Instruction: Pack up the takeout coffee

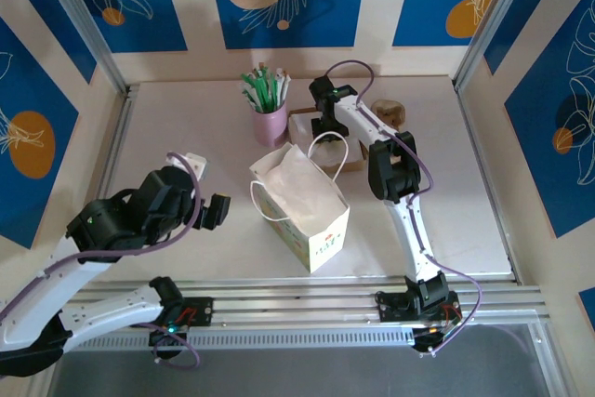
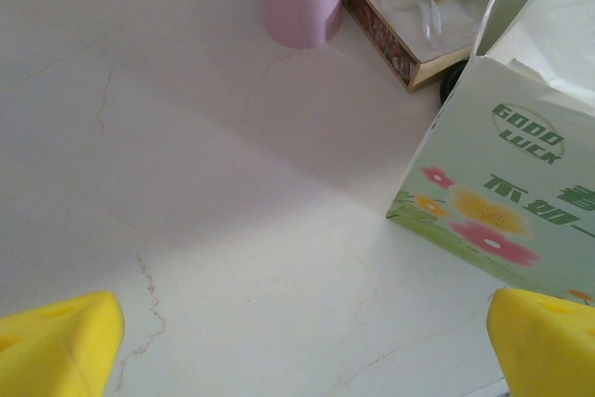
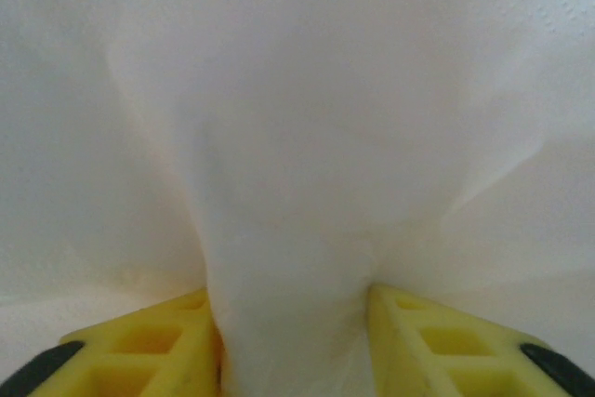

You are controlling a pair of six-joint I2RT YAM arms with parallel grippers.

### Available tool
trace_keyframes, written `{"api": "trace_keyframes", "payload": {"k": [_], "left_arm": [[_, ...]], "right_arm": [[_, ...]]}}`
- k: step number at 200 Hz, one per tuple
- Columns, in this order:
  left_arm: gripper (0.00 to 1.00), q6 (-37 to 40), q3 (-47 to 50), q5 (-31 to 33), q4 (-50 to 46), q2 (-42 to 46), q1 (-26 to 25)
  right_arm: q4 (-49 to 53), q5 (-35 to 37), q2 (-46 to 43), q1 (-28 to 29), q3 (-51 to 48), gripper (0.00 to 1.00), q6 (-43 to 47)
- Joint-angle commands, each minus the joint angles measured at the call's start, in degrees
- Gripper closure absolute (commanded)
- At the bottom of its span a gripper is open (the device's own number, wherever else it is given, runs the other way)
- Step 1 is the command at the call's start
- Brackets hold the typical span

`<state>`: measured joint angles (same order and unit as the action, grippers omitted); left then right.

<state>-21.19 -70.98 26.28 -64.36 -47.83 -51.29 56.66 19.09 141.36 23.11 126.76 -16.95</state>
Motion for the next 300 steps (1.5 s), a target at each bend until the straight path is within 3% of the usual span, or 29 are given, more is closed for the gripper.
{"api": "trace_keyframes", "payload": {"k": [1,74,104,154,236,300], "left_arm": [[0.00,-1.6,-1.6,1.5,-1.6,0.4,-0.1],[0.00,-2.5,-2.0,1.7,-2.5,0.6,-0.1],[0.00,-2.7,-2.0,1.5,-2.4,0.5,-0.2],[0.00,-3.1,-1.9,1.3,-2.6,0.6,-0.1],[0.00,-3.2,-2.2,1.4,-2.8,0.5,-0.1],[0.00,-3.3,-1.3,1.1,-2.1,0.4,-0.1]], "right_arm": [[0.1,-1.2,1.2,-0.4,-1.5,0.64,0.0],[0.1,0.1,-3.5,-0.2,-2.0,0.87,0.3],[0.2,0.9,-4.8,-0.2,-2.0,0.87,0.3],[0.6,0.8,-5.1,-0.3,-1.5,0.78,0.4],[0.2,1.9,-9.9,-0.7,-2.3,0.97,0.4],[0.6,2.1,-17.6,-1.0,-3.5,1.00,0.4]]}}
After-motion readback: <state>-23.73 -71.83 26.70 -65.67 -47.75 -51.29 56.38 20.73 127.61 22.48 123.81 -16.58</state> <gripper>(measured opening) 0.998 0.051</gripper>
